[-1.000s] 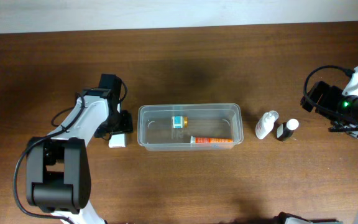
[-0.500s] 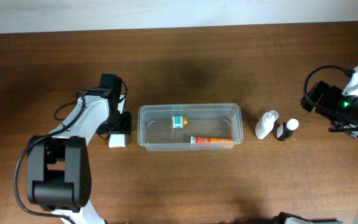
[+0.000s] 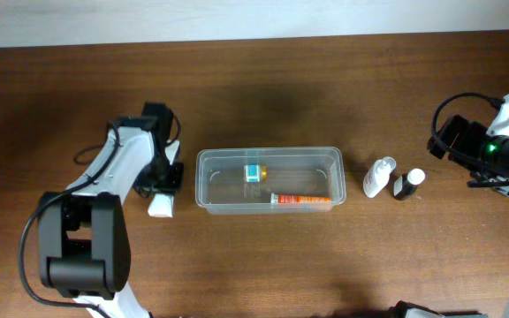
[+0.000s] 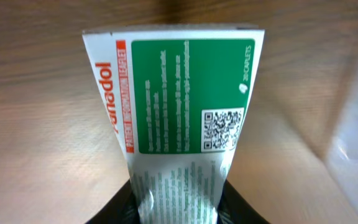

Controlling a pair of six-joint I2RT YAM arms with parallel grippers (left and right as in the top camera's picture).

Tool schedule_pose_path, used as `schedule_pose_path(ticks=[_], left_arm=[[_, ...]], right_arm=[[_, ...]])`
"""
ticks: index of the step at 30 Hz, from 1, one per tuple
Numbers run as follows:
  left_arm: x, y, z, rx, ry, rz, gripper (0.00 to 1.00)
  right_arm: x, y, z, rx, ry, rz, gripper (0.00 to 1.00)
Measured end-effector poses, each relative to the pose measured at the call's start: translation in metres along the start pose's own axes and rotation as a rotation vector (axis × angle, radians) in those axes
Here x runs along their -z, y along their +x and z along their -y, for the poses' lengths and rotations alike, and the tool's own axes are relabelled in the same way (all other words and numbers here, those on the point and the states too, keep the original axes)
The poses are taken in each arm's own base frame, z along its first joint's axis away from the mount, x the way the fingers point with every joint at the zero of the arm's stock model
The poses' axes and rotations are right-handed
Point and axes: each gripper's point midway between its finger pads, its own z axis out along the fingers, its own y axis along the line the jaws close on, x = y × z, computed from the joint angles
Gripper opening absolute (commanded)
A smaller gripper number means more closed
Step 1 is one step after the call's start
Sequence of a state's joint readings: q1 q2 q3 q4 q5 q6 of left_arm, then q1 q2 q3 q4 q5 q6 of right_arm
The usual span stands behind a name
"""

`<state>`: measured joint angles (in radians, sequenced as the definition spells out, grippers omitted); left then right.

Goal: Pack container
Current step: 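Grasp the Panadol box with the left gripper and lift it, then lower the Panadol box into the container and release it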

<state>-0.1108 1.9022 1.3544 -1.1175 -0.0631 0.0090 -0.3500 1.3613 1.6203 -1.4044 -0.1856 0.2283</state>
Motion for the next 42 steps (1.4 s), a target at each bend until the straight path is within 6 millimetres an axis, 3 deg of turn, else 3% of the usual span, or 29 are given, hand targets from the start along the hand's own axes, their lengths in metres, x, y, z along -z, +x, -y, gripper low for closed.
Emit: schedule_pose_path(ticks=[3, 8, 11, 13, 15, 19, 23, 29, 32, 35, 37, 38, 39, 42], left_arm=[[0.041, -0.017, -0.004, -0.016, -0.011, 0.050, 0.28], [0.132, -0.042, -0.001, -0.058, -0.028, 0.244, 0.27], [0.185, -0.048, 0.024, -0.172, -0.016, 0.405, 0.24], [0.209, -0.043, 0.053, -0.297, -0.004, 0.479, 0.21], [0.217, -0.037, 0.080, -0.423, 0.005, 0.507, 0.19], [0.204, -0.022, 0.136, -0.745, -0.001, 0.482, 0.19], [0.160, -0.004, 0.168, -1.041, -0.019, 0.352, 0.19], [0.106, -0.004, 0.184, -1.240, -0.033, 0.229, 0.20], [0.092, -0.006, 0.183, -1.272, -0.035, 0.197, 0.20], [0.083, -0.004, 0.182, -1.294, -0.031, 0.161, 0.28], [0.077, -0.002, 0.181, -1.303, -0.026, 0.128, 0.35], [0.073, 0.000, 0.180, -1.307, -0.023, 0.109, 0.83], [0.070, 0.001, 0.179, -1.310, -0.021, 0.094, 1.00], [0.066, 0.001, 0.178, -1.318, -0.027, 0.077, 1.00]], right_arm=[[0.000, 0.000, 0.000, 0.000, 0.000, 0.001, 0.98], [0.000, 0.000, 0.000, 0.000, 0.000, 0.001, 0.98], [0.000, 0.000, 0.000, 0.001, 0.000, 0.001, 0.98], [0.000, 0.000, 0.000, 0.000, 0.000, 0.000, 0.99], [0.000, 0.000, 0.000, 0.000, 0.000, 0.000, 0.98], [0.000, 0.000, 0.000, 0.000, 0.000, 0.000, 0.98], [0.000, 0.000, 0.000, -0.001, 0.000, 0.001, 0.98], [0.000, 0.000, 0.000, 0.000, 0.000, 0.001, 0.98], [0.000, 0.000, 0.000, 0.001, 0.000, 0.001, 0.98], [0.000, 0.000, 0.000, 0.000, 0.000, 0.001, 0.98], [0.000, 0.000, 0.000, 0.000, 0.000, 0.001, 0.98], [0.000, 0.000, 0.000, 0.000, 0.000, 0.001, 0.98], [0.000, 0.000, 0.000, 0.000, 0.000, 0.000, 0.99], [0.000, 0.000, 0.000, 0.000, 0.000, 0.001, 0.98]])
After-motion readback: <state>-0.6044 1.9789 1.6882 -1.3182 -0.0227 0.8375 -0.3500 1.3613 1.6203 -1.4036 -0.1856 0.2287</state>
